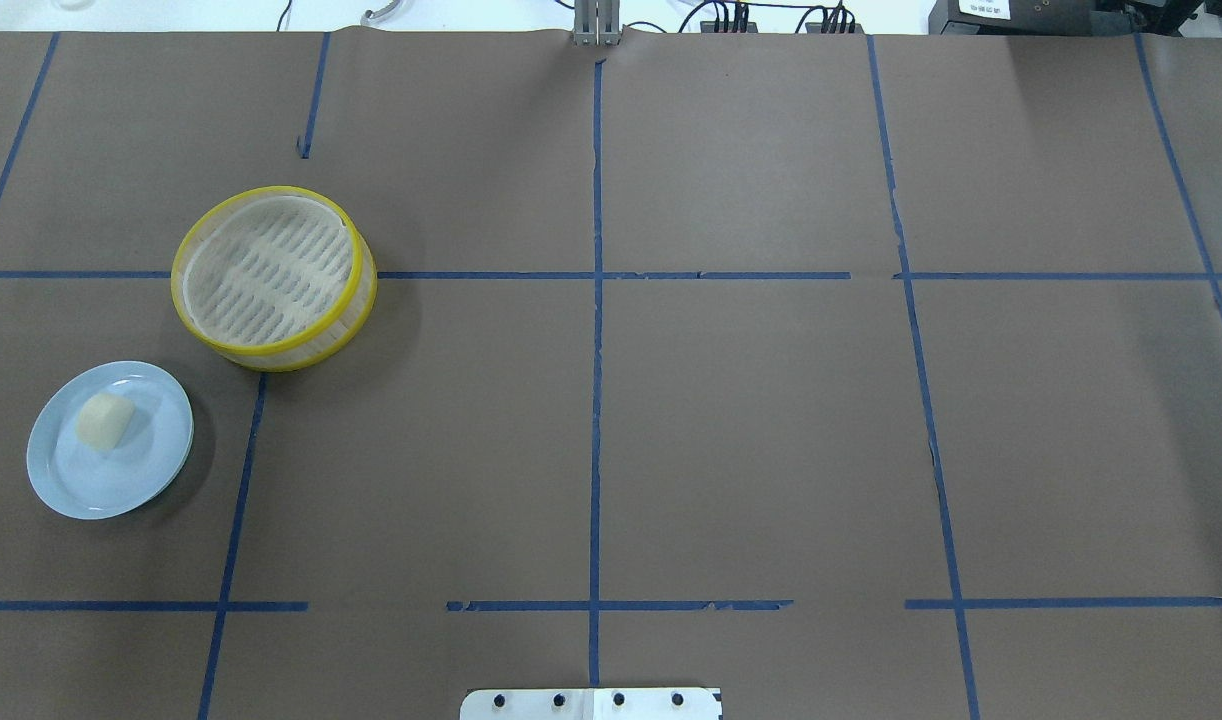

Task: Place bun in steamer

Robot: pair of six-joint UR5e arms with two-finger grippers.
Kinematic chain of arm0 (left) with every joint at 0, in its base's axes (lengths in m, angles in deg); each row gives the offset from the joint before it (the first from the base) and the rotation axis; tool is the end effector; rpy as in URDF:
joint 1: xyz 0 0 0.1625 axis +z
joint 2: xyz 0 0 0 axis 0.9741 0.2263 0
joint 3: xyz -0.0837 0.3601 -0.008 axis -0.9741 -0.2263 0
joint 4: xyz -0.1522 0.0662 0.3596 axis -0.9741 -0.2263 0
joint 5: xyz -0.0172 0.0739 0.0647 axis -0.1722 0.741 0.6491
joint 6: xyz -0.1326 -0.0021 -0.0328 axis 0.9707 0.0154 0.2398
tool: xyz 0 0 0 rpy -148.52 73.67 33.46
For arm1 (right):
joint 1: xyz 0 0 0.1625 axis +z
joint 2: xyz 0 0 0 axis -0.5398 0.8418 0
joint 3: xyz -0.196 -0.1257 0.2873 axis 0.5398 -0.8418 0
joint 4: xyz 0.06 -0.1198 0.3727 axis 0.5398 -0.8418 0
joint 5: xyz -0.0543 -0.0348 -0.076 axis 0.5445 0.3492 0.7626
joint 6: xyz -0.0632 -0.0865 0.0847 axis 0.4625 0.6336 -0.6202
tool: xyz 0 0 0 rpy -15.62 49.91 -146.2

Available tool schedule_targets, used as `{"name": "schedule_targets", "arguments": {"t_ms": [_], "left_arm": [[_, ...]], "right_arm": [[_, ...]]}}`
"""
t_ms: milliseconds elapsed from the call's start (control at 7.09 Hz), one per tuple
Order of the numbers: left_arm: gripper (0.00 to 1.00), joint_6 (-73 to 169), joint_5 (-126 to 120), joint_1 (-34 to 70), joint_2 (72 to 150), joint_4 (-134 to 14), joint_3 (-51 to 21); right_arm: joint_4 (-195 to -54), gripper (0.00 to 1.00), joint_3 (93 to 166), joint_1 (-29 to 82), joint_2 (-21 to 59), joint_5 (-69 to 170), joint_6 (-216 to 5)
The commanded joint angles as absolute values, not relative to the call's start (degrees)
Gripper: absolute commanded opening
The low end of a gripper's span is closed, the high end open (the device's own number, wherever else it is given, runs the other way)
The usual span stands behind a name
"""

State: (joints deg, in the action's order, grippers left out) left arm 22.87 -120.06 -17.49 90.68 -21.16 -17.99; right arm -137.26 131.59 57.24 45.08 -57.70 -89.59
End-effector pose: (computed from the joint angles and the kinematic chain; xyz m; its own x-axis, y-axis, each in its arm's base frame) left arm -0.0658 -0.4480 0.6170 0.6548 0.0034 -0.7558 -0.0430 0.9985 -0.0328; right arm 0.0425 -0.4317 0.6433 0.7522 0.0171 0.6587 -0.0031 0.9997 -0.0224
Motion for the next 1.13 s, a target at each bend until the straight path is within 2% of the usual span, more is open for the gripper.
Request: {"name": "schedule_targets", "arguments": {"t_ms": [0, 423, 705, 987], "left_arm": [[1.0, 22.9, -119.8, -18.0, 90.9, -20.9, -18.1], [1.0, 22.8, -115.2, -18.0, 91.1, -23.6, -17.7], [1.0, 22.8, -117.0, -18.1, 88.9, -33.9, -16.3], [1.0, 26.6, -119.6, -18.0, 88.7, -34.0, -16.3]], "right_arm": [[-137.3, 1.0, 131.6, 57.2, 45.1, -57.7, -89.6], [-137.3, 1.0, 131.6, 57.2, 45.1, -57.7, -89.6], [-137.3, 1.0, 131.6, 57.2, 45.1, -57.7, -89.6], [-137.3, 1.0, 131.6, 57.2, 45.1, -57.7, -89.6]]}}
